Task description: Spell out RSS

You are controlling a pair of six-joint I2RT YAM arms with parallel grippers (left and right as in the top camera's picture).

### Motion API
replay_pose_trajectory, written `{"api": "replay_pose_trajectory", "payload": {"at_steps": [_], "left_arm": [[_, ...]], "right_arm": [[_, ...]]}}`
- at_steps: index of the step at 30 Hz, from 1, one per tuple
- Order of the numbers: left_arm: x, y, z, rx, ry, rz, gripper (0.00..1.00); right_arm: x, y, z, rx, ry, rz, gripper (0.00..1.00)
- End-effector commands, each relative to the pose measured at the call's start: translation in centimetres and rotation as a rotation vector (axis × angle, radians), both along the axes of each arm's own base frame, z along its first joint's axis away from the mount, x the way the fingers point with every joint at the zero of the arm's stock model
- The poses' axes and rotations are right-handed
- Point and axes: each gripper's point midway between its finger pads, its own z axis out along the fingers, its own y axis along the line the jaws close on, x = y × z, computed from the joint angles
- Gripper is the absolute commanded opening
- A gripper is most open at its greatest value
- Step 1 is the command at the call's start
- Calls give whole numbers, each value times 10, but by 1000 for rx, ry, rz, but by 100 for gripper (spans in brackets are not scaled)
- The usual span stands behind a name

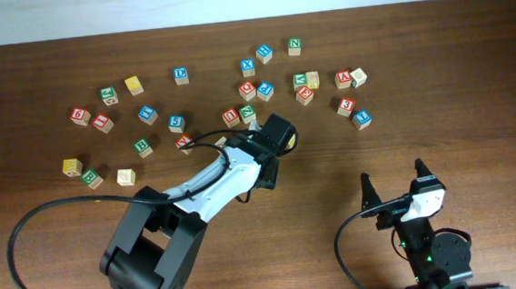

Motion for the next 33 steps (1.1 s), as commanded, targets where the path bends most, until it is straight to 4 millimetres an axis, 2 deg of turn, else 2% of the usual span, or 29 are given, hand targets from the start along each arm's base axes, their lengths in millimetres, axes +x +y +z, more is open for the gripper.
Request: {"api": "replay_pose_trajectory", "payload": {"at_steps": [1, 27, 30, 32, 33], "left_arm": [[-1, 8, -5, 20, -10, 57, 0], [2, 11, -2, 10, -35, 148, 0], [9, 5, 19, -19, -64, 148, 0], [17, -2, 57, -71, -121, 148, 0], [21, -6, 85, -106, -163, 135, 0]], "right_arm": [[0, -3, -2, -7, 2, -14, 98], [0, -3, -2, -7, 2, -14, 98], [0, -3, -2, -7, 2, -14, 98], [0, -3, -2, -7, 2, -14, 98], [0, -3, -2, -7, 2, -14, 98]]}}
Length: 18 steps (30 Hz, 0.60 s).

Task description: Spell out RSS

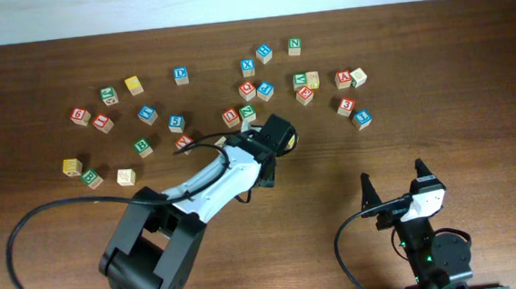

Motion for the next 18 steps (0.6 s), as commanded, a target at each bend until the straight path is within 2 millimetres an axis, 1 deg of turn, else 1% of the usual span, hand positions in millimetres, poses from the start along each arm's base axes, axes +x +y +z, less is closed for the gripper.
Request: {"api": "replay_pose_trajectory", "payload": {"at_steps": [1, 2, 3, 4, 5, 7, 8, 10, 12, 13, 16, 18], "left_arm": [[25, -18, 101, -133, -200, -20, 0], [26, -18, 130, -162, -254, -56, 18], [25, -17, 149, -175, -291, -87, 57], [21, -15, 169, -188, -331, -116, 81], [13, -8, 194, -196, -370, -154, 100], [-6, 8, 228, -212, -422, -183, 99], [-13, 14, 240, -220, -441, -182, 99], [-31, 34, 264, -222, -491, -166, 99], [-46, 53, 282, -214, -533, -147, 99], [-57, 67, 291, -206, -555, -136, 100], [-78, 87, 301, -198, -570, -127, 99], [-98, 103, 303, -202, -575, -126, 100]], "right_arm": [[0, -3, -2, -7, 2, -14, 98], [0, -3, -2, -7, 2, -14, 98], [0, -3, -2, -7, 2, -14, 98], [0, -3, -2, -7, 2, -14, 98], [0, -3, -2, -7, 2, -14, 98], [0, -3, -2, -7, 2, -14, 98], [0, -3, -2, -7, 2, -14, 98], [0, -3, -2, -7, 2, -14, 98], [0, -3, -2, -7, 2, -14, 98], [0, -3, -2, -7, 2, -14, 98], [0, -3, -2, -7, 2, -14, 98], [0, -3, -2, -7, 2, -14, 98]]}}
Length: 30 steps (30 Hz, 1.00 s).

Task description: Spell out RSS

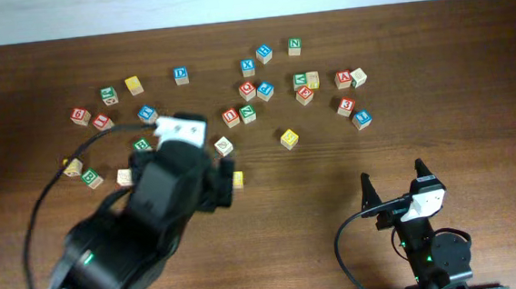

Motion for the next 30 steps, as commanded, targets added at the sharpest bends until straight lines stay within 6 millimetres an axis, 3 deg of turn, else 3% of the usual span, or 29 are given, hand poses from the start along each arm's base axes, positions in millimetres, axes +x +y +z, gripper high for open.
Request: {"api": "replay_pose_trajectory", "payload": {"at_steps": [1, 6, 8, 10, 11, 14, 17, 19, 21, 23, 27, 30], "left_arm": [[-29, 31, 9, 9, -43, 17, 99], [-74, 63, -26, -12, -9, 32, 99], [-89, 67, -44, -23, 29, 8, 100], [-95, 71, -49, -34, 48, 24, 99], [-95, 71, -49, -37, 48, 25, 99], [-95, 71, -49, -35, 49, 25, 99], [-95, 71, -49, -35, 49, 25, 99], [-95, 71, -49, -35, 49, 25, 99], [-95, 71, -49, -35, 49, 25, 99], [-95, 71, -49, -35, 49, 25, 99], [-95, 71, -49, -35, 49, 25, 99], [-95, 71, -49, -35, 49, 25, 99]], "right_arm": [[0, -3, -2, -7, 2, -14, 98], [-1, 3, -2, 17, 3, 17, 98], [-4, 19, 0, 318, 54, 88, 98], [-8, 35, 2, 574, 124, 168, 98], [-16, 53, 5, 686, 181, 266, 98], [-26, 71, 7, 762, 245, 374, 98], [-33, 82, 10, 766, 269, 453, 98], [-39, 88, 26, 739, 222, 524, 98], [-39, 88, 38, 670, 203, 526, 98], [-35, 86, 37, 603, 275, 483, 98], [-1, 82, 41, 479, 485, 383, 98], [41, 91, 37, 376, 679, 284, 98]]}}
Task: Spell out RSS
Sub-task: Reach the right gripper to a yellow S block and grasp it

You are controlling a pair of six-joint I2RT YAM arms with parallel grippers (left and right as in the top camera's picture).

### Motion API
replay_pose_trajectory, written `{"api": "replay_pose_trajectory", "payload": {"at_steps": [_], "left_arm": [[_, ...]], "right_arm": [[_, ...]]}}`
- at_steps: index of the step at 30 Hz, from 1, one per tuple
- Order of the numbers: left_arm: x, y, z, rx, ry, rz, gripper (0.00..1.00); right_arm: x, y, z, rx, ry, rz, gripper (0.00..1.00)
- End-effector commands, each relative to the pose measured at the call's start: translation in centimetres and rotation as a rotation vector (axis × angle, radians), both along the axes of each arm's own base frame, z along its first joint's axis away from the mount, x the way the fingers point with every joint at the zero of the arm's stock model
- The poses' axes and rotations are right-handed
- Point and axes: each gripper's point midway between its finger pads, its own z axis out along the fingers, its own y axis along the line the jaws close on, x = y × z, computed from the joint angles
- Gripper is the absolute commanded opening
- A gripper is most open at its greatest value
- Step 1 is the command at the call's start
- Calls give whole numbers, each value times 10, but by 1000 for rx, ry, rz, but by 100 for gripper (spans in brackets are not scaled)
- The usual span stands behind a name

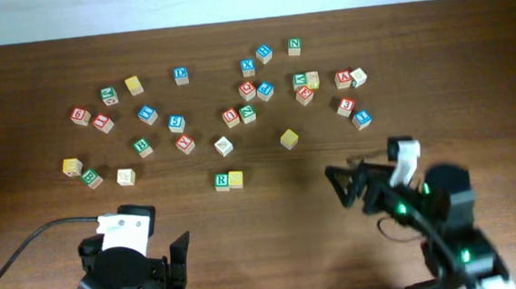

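A green R block (221, 180) and a yellow block (236, 178) sit side by side, touching, in the middle of the table. Another yellow block (289, 140) and a white block (223, 146) lie just beyond them. Many more lettered blocks are scattered across the far half. My left gripper (133, 247) is drawn back at the near left, open and empty. My right gripper (338, 186) reaches left over the table, right of the pair, with its jaws apart and nothing between them.
Letter blocks in red, blue, green and yellow spread from the far left (79, 116) to the far right (361, 118). A black cable (20, 252) loops at the near left.
The left arm has pulled back from the table's middle to the near left. The right arm has left its rest at the near right and now reaches left. A green R block now shows beside the yellow block.
At first the left arm stretched over the blocks near the table's centre, and the right arm rested. Then the left arm was drawn back, and a yellow block lay in the middle. Now R and yellow stand as a pair, and the right arm is out.
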Motion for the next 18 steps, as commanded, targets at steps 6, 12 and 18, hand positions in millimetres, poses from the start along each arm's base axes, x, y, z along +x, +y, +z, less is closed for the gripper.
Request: {"api": "replay_pose_trajectory", "payload": {"at_steps": [6, 12, 18], "left_arm": [[0, 0, 0, -10, 1, 9, 99], [0, 0, 0, -11, 1, 9, 99], [0, 0, 0, -10, 2, 9, 99]], "right_arm": [[103, 70, -22, -450, 270, -72, 98], [156, 110, -98, -475, 499, -203, 98], [164, 115, -124, -488, 512, -200, 98]]}}
